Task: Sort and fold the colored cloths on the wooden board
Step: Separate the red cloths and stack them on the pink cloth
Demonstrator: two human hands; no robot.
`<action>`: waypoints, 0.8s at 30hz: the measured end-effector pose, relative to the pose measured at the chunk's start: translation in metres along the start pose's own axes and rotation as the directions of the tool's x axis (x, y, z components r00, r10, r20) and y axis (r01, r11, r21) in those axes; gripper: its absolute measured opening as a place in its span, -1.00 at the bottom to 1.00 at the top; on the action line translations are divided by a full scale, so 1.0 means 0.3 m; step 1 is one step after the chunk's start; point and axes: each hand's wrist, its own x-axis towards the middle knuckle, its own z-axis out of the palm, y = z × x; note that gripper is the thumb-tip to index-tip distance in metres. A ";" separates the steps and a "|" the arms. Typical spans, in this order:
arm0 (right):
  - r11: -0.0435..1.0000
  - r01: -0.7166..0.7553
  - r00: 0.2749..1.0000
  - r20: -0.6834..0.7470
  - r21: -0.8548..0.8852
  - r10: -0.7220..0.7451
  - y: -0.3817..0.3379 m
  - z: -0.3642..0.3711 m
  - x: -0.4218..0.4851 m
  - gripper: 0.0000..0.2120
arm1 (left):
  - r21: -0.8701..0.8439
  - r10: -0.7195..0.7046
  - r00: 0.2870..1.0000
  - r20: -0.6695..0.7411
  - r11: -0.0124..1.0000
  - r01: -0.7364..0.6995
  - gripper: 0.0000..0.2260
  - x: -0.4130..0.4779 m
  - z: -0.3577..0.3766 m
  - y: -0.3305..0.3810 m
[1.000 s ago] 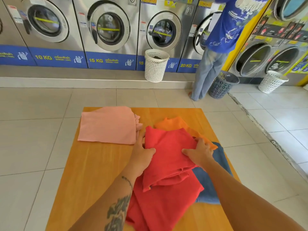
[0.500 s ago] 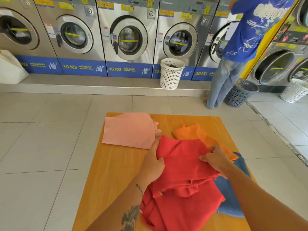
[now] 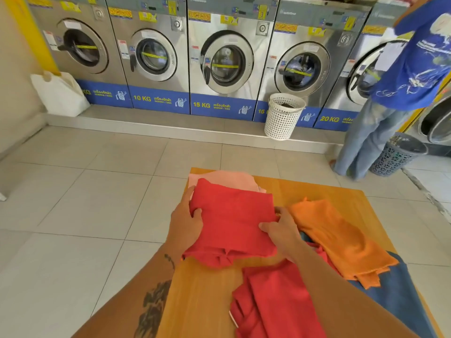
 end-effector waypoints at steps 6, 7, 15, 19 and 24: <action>0.932 0.030 0.996 0.089 -0.361 0.003 0.146 0.092 -0.017 -0.33 | 0.557 -0.056 0.979 0.196 0.828 -0.064 -0.29 -0.023 0.038 -0.122; 0.921 0.038 0.996 0.089 -0.388 -0.003 0.158 0.091 -0.016 -0.31 | 0.620 -0.047 0.972 0.230 0.777 -0.109 -0.31 -0.036 0.054 -0.137; 0.826 0.236 0.958 0.264 -0.511 -0.110 0.118 -0.004 -0.064 -0.46 | 0.676 -0.027 0.981 0.193 0.729 -0.113 -0.41 -0.086 0.091 -0.147; 0.365 0.338 0.939 0.288 -0.867 -0.187 0.166 -0.155 -0.092 -0.42 | 0.404 0.293 0.941 0.168 0.851 -0.337 -0.55 -0.233 0.167 -0.058; 0.083 0.405 0.907 0.387 -0.911 -0.167 0.263 -0.251 -0.141 -0.46 | 0.336 0.295 0.876 0.383 0.838 -0.429 -0.53 -0.456 0.322 -0.037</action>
